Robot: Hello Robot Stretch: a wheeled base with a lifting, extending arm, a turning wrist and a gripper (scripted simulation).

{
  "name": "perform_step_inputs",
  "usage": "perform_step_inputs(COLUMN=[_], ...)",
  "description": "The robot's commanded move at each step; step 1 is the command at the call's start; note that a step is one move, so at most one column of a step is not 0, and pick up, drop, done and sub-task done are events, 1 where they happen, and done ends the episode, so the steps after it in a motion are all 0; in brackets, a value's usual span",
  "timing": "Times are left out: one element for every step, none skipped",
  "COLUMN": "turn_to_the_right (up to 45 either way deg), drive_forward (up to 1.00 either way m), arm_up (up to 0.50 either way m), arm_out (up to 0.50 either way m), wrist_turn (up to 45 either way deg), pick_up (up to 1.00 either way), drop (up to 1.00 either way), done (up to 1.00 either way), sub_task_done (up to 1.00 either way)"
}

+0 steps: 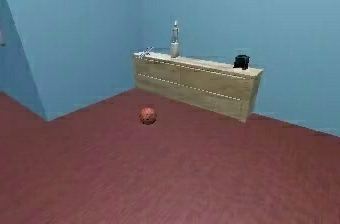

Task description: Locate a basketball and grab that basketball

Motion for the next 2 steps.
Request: perform_step_inputs(turn_to_the_right=[0.0, 0.0], drive_forward=[1.00, 0.45], arm_up=[0.00, 0.00], arm_out=[0.00, 0.00], wrist_turn=[0.0, 0.0], pick_up=[0.00, 0.00], drop=[0.00, 0.00], done=[0.00, 0.00], sub_task_done=[0.00, 0.00])
